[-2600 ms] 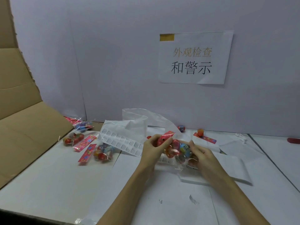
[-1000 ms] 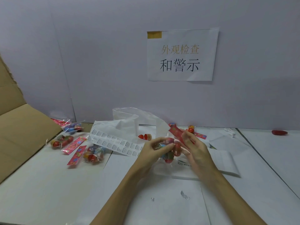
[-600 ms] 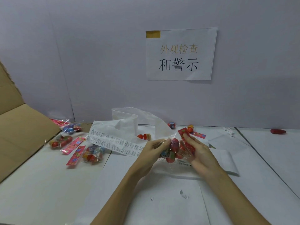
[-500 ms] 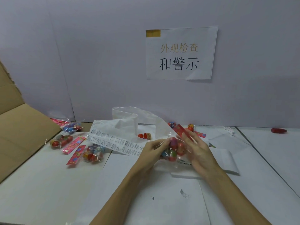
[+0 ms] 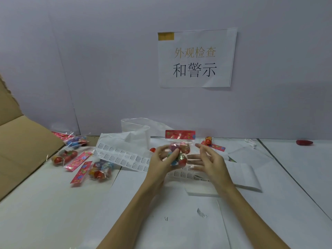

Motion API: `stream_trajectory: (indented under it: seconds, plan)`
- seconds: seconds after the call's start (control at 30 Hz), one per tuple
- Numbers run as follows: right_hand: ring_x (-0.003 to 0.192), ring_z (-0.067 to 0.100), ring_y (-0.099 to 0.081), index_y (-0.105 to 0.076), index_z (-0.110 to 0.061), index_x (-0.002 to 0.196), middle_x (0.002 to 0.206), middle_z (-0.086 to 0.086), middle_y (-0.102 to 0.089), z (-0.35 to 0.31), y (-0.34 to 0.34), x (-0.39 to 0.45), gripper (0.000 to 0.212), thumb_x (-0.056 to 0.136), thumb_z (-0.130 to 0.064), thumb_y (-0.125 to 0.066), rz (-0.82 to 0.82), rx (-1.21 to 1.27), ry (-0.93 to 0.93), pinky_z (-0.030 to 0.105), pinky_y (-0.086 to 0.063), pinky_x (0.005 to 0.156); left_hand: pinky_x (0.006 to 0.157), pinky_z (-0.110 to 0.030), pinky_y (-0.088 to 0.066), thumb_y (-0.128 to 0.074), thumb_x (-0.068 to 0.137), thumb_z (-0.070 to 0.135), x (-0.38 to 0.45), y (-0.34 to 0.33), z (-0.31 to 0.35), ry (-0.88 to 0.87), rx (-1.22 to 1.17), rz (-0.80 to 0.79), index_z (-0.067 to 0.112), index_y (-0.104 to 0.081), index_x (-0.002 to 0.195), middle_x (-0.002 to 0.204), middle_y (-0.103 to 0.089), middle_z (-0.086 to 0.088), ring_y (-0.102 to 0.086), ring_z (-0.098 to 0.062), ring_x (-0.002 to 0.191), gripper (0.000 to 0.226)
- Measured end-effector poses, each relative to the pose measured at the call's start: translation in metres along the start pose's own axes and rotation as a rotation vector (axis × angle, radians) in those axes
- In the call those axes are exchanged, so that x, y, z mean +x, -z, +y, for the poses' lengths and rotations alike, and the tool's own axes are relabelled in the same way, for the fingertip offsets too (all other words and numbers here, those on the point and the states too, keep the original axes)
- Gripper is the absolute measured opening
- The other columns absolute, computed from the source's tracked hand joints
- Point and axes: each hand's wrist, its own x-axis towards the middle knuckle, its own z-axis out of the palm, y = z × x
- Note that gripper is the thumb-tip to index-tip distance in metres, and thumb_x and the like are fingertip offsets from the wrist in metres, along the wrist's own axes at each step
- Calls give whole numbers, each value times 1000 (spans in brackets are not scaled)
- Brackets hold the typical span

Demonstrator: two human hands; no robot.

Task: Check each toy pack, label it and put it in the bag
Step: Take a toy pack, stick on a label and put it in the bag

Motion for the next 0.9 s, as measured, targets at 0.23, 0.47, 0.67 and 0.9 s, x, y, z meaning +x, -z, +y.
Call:
stream_trajectory:
  seconds: [0.23, 0.47, 0.67, 0.9]
  plan:
    - [117, 5, -48, -68, -36, 122, 123, -18, -53, 17, 14, 1, 32, 92, -43, -75, -133, -873, 109, 30, -44, 106, 84, -49, -61, -63, 98, 3, 8, 16, -8, -405, 548, 228, 34, -66, 98, 113, -63, 2, -69, -7, 96, 32]
    - [123, 16, -45, -74, -36, 111, 130, -10, -53, 23, 10, 2, 16, 96, -38, -69, -123, -1025, 159, 27, -40, 104, 83, -34, -58, -70, 94, 18, 1, 9, -24, -472, 941, -20, 29, -69, 115, 131, -39, 9, -60, 0, 95, 24]
    - [120, 21, -49, -77, -21, 110, 133, -2, -61, 18, 12, 4, 27, 94, -5, -61, 67, -977, 202, 33, -44, 102, 90, -3, -43, -86, 84, 27, 3, 15, -30, -434, 1077, -87, 25, -58, 132, 134, -26, 6, -47, 17, 92, 55]
    - [111, 27, -60, -80, -22, 99, 104, 2, -76, 13, 33, 8, 44, 81, 16, -67, 175, -1217, 134, 29, -43, 92, 97, -18, -50, -85, 85, 27, 2, 14, -25, -375, 1070, -92, 27, -56, 134, 139, -29, 0, -54, 7, 89, 57]
